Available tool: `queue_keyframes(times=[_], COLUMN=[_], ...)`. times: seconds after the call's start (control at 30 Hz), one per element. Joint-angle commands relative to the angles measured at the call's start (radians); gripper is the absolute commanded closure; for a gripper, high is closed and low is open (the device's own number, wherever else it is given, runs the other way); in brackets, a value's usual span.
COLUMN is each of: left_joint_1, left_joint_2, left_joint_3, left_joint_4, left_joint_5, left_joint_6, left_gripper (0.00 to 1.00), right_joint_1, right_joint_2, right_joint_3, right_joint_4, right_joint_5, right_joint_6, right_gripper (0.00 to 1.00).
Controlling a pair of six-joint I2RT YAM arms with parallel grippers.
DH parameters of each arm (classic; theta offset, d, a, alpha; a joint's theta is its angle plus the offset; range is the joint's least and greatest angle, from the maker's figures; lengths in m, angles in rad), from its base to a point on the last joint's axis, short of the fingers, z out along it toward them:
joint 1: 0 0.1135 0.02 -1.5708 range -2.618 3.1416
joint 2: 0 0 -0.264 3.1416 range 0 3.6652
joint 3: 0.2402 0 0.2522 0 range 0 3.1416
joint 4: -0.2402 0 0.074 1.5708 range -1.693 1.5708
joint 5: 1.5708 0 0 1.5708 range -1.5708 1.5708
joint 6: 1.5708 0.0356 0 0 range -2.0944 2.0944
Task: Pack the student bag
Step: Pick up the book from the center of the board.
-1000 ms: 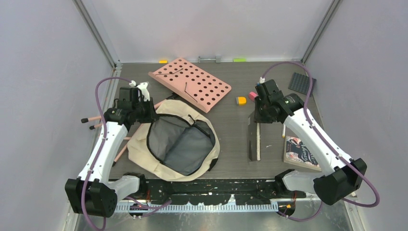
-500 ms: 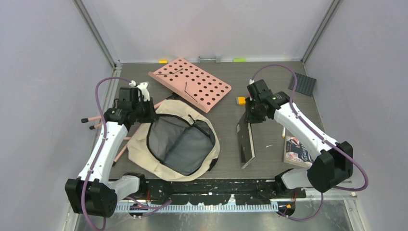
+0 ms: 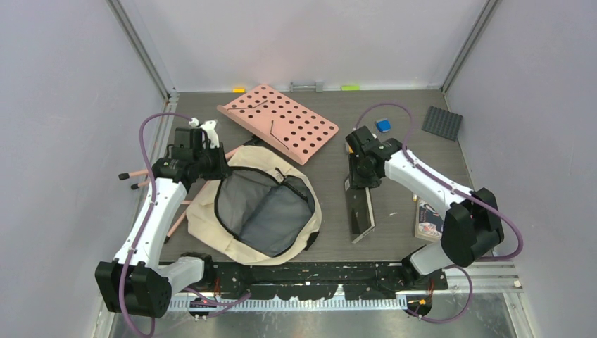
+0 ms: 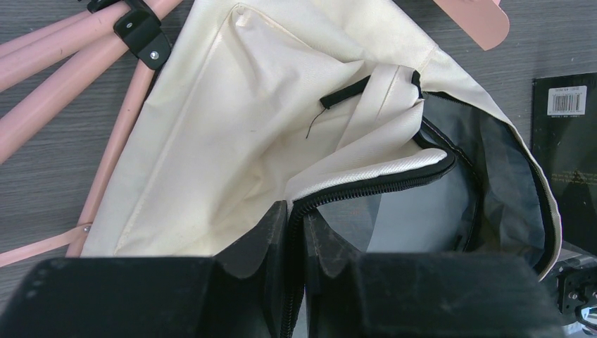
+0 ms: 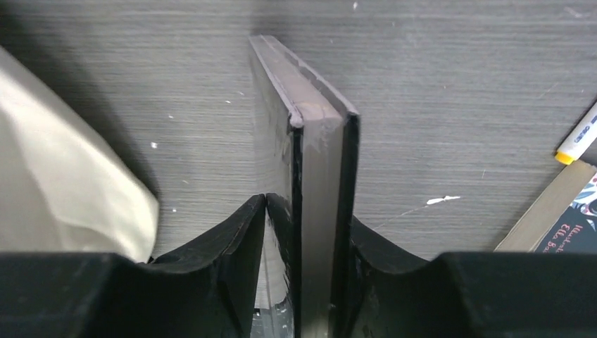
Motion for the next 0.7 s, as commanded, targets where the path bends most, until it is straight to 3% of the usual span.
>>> queue_keyframes(times=[0.0,0.2,0.33,0.5,0.67], left_joint_1=[-0.005,-0.004,-0.004,-0.005,-0.013], left_joint_2=[-0.004,-0.010,-0.035,-0.101,-0.163], left_joint_3=[0.018,0.020,0.013,-0.006,-0.025], left_joint_4=[0.027,0.030,0.051,0.124,0.192], left_joint_5=[-0.006,0.007,0.056,0.195,0.277], left_joint_6=[0.005,0.006,0.007,-0.007,-0.010], left_gripper=[0.85,0.88,1.00,1.00,1.00], right_joint_1=[0.008,0.015,0.015,0.015,0.030], right_joint_2=[0.001,-0.061,-0.190,-0.382,-0.508], right_joint_3=[-0.017,0.001,0.050,0.048,-0.096], right_joint_4=[0.011,-0.001,-0.008,0.083,0.325], right_joint_5=[0.019,0.041,0.042,-0.058,-0.251], right_joint_6=[0.021,0.054,0.100,0.253,0.466], right_gripper=[0.57,0.96,0.99,0.99,0.99])
